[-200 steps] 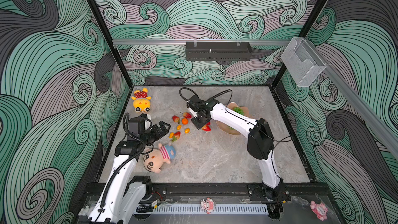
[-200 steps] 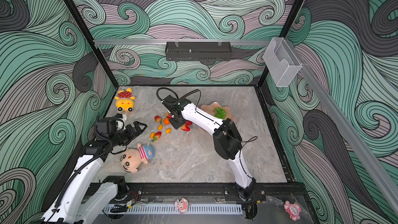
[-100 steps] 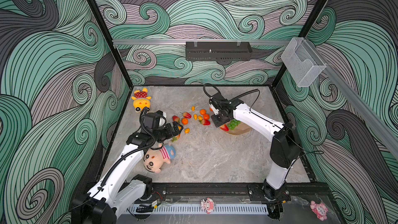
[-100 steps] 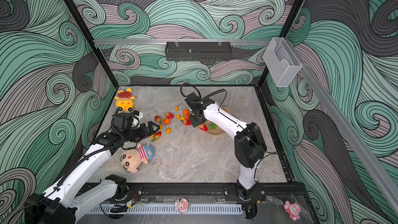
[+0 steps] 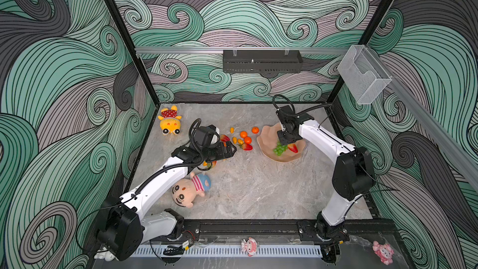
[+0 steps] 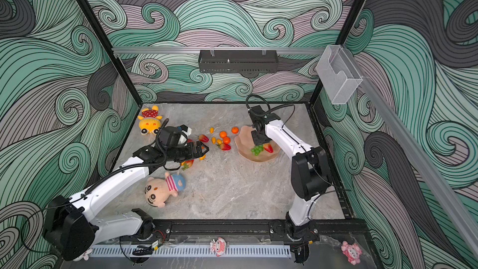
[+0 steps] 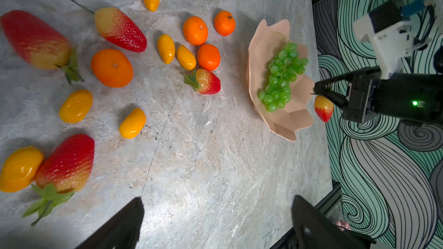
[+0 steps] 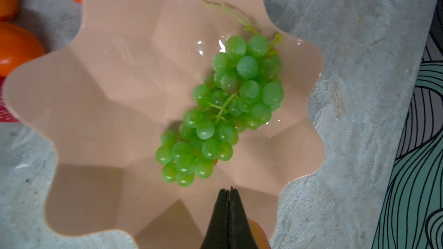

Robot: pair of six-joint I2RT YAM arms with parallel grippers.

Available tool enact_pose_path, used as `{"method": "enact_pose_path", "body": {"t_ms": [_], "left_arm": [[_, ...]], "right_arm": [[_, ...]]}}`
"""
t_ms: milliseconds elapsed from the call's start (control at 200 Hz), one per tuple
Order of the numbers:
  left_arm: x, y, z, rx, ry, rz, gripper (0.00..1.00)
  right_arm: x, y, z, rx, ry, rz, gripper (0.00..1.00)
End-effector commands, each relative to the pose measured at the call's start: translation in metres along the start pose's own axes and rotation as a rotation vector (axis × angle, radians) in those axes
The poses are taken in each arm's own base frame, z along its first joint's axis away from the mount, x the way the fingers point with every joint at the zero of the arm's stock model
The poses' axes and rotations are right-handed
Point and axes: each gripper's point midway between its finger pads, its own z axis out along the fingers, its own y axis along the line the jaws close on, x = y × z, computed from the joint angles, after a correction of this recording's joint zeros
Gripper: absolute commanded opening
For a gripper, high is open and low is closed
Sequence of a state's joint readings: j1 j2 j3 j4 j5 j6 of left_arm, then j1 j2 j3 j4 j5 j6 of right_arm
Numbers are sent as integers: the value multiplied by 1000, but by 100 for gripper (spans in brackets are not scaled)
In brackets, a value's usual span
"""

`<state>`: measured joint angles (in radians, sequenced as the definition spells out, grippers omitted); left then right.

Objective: Arrange fruit in a fruit bowl
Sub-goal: Place the fruit in the fruit bowl.

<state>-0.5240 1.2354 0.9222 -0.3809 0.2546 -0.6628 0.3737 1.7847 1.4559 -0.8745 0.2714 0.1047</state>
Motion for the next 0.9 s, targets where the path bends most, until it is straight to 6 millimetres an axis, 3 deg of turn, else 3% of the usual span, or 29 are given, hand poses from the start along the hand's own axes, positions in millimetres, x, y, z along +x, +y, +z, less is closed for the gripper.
{"method": "enact_pose_path", "body": {"t_ms": [0,210,505,620,896], "left_arm": [[-9,-22,7,18,-24,59,99],[9,-50,29,23,-3,147,99],[33,-79,46,37,16,249,98],[37,-78,47,34,21,252,99],[43,-65,49,-1,27,244,98]], "right_arm": [[-8,-14,15,50,14,13,0],[-8,-34,39,80,56,105,0],[-15,-33,63,29,56,131,0],[-14,-30,71,26,75,122,2],[-13,-26,71,-2,76,131,23]]}}
